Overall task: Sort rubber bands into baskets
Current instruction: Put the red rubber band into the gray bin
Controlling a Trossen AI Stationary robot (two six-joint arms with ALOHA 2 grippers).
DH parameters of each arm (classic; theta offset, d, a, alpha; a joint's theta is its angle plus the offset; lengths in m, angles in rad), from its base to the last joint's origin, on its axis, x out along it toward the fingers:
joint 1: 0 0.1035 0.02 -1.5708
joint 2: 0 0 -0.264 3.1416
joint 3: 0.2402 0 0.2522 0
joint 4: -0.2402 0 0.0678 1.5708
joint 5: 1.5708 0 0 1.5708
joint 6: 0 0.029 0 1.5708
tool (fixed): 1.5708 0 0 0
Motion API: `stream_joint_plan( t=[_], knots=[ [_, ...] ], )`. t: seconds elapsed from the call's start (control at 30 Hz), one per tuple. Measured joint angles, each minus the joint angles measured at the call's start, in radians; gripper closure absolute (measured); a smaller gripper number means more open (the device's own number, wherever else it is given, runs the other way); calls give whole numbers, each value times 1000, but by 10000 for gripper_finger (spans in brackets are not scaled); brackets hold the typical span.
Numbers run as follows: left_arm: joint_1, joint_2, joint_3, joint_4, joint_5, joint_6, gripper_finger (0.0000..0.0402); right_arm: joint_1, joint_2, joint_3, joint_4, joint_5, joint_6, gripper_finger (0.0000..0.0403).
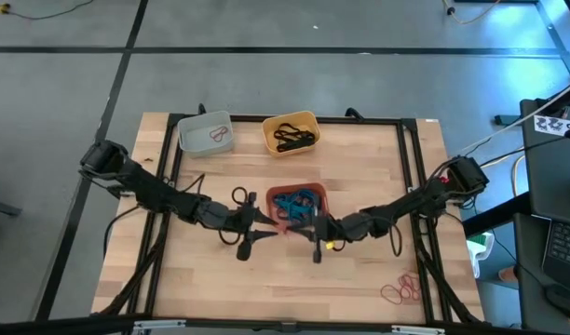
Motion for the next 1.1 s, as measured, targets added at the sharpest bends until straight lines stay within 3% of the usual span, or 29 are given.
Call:
stream_joint_plan(
  t=[0.37,1.1],
  knots=[
    [0,0,0,17,0,-18,274,-31,-2,54,24,-86,-104,403],
    [5,72,53,36,0,-16,274,-30,-2,55,22,-89,-104,403]
  ],
)
